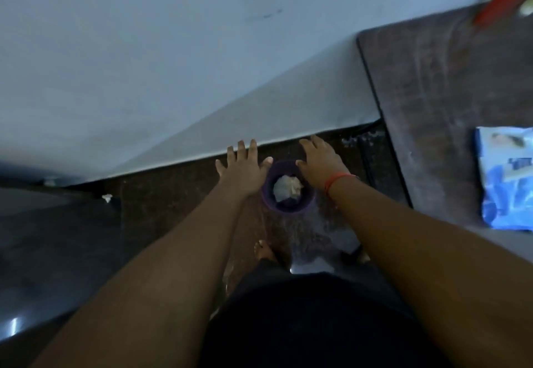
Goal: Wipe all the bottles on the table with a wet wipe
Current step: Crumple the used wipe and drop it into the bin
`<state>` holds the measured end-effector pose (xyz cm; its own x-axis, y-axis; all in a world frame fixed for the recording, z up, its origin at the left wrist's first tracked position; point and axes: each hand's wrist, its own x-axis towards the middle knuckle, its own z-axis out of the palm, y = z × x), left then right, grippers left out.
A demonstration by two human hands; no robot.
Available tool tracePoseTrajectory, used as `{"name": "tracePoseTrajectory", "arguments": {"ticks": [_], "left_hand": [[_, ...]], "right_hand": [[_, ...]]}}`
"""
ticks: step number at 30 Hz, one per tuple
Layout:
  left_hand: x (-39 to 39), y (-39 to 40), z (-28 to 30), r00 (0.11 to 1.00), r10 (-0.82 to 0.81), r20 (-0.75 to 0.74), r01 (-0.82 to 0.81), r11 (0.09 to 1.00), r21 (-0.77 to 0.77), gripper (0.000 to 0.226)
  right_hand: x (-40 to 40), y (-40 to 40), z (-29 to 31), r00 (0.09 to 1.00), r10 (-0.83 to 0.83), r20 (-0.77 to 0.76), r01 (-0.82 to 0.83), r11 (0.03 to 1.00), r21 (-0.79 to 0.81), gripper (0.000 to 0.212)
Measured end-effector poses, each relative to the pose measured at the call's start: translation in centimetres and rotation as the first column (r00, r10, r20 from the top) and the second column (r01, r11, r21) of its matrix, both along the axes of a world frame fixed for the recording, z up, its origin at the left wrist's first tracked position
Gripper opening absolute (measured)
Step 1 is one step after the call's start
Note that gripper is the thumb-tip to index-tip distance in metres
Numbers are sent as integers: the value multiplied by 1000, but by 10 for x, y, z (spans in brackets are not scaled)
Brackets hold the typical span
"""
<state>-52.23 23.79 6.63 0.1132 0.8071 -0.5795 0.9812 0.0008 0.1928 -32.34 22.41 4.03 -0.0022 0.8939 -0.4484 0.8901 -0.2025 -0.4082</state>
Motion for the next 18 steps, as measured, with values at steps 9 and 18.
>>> {"name": "tracePoseTrajectory", "arguments": {"ticks": [9, 18], "left_hand": [[159, -23, 40, 994, 105, -24, -102, 989, 105, 74], [297, -65, 60, 999, 32, -10, -30, 986, 162, 75]], "right_hand": [[131, -10, 55, 964, 188, 190, -228, 950, 214, 69], [288, -50, 76, 961, 138, 239, -193, 955, 225, 73]]}}
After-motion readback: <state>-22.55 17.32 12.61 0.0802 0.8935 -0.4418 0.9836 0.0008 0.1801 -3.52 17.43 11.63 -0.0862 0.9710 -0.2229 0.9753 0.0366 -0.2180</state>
